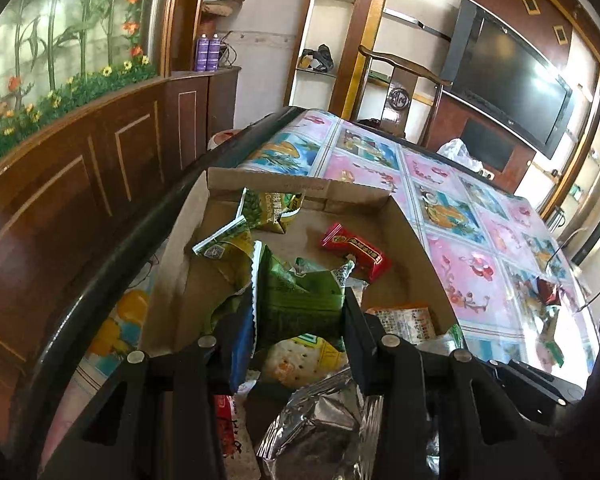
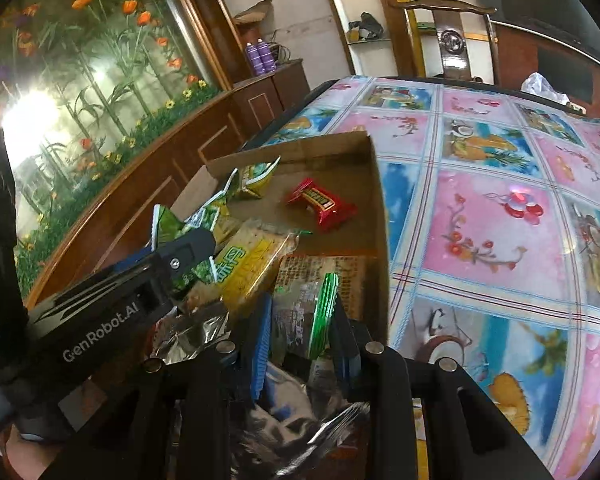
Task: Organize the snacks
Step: 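Carry the green bag and clear packet into the box and open both grippers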
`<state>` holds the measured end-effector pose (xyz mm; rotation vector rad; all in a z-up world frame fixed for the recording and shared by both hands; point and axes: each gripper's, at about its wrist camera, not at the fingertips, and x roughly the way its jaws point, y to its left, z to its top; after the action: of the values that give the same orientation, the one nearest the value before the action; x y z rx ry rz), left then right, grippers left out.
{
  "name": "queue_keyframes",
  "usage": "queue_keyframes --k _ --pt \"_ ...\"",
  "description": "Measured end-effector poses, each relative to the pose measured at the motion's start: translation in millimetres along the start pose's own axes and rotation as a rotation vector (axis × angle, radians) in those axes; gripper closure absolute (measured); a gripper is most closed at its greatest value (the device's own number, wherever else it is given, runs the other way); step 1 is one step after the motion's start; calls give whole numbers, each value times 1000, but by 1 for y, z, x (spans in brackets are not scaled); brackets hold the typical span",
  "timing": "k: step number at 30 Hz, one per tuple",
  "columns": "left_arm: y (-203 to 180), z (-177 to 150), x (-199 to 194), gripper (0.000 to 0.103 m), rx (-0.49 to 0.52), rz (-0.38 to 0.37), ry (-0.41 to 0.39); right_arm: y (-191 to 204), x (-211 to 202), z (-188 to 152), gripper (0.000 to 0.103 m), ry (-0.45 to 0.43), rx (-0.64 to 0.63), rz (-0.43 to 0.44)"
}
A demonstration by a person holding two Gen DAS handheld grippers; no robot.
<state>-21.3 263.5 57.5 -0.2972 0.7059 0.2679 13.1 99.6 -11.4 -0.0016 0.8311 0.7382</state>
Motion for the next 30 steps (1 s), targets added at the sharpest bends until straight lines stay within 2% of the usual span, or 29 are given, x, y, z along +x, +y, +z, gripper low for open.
queue_keyframes --k 11,30 --pt "-10 -3 -3 64 46 59 -30 5 1 -5 73 -9 -24 -3" --pt "-11 -3 -6 64 50 73 -41 7 1 -4 73 -14 -41 -6"
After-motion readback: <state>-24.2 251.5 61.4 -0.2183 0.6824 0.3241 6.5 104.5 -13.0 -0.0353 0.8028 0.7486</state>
